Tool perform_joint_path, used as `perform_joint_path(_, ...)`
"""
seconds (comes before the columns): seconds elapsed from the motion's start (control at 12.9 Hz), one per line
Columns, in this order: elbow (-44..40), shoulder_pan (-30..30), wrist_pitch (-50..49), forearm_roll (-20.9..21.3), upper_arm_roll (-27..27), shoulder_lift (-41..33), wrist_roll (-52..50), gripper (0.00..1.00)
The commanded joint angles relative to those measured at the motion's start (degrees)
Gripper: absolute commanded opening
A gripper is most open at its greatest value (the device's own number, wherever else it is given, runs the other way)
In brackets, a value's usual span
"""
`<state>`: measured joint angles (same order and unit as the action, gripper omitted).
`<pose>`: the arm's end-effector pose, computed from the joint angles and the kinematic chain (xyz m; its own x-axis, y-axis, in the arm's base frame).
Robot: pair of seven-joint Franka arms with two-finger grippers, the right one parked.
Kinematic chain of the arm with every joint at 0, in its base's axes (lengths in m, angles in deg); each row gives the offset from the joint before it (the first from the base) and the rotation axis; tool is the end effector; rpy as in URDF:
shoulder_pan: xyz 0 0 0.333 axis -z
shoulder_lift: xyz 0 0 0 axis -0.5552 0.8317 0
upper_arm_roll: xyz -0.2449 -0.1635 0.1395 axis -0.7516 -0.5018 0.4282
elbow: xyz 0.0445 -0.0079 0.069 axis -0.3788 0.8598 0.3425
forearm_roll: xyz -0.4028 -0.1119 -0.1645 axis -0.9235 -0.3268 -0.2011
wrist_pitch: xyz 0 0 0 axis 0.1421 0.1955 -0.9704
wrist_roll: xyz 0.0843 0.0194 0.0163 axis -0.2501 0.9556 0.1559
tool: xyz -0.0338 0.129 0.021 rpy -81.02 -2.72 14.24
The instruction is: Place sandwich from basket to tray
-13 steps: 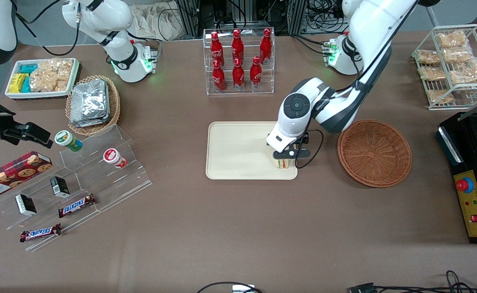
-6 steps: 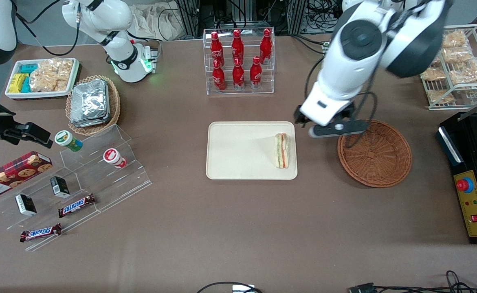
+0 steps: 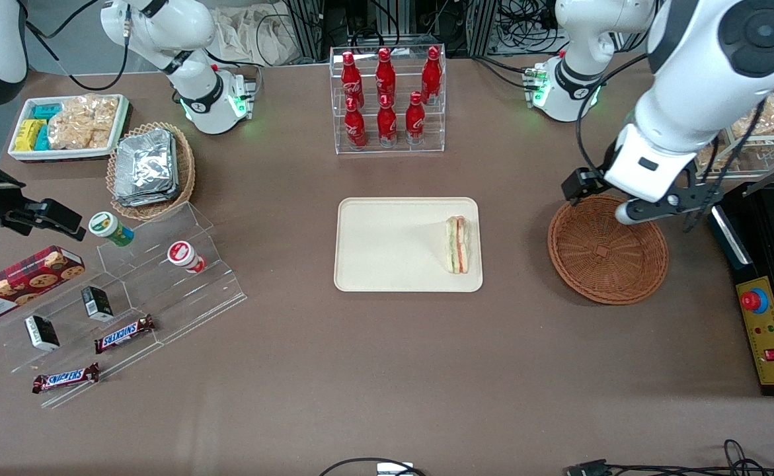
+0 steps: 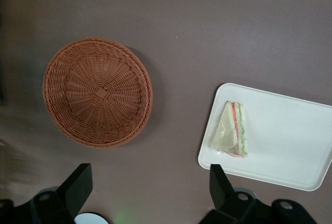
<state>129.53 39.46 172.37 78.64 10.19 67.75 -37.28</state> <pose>0.5947 -0.1850 0.5715 0.9782 0.1988 -0.0598 0.1963 -0.9795 -0.0452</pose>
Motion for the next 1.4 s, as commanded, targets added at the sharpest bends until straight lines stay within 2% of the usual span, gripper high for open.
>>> perform_joint_path(0.0,-1.20,0.42,-1.73,-0.80,2.06,-0.56,3.49,1.00)
perform_joint_path(0.16,-0.86,0.33,-1.82,-0.54,3.28,-1.95,4.03,1.00)
perform_joint_path(0.39,1.43,0.51,-2.69,-0.45,8.73,-4.68,12.01,1.00)
perform_joint_path(0.7,3.27,0.42,-3.58,-0.97,10.76,-7.32,12.64,1.00)
perform_joint_path(0.93,2.84,0.07,-3.93,-0.80,11.38,-6.98,17.53,1.00)
perform_joint_path(1.01,2.84,0.33,-3.93,-1.32,13.21,-6.71,17.56,1.00)
perform_joint_path(1.32,2.66,0.51,-4.02,-0.97,13.66,-6.10,16.86,1.00)
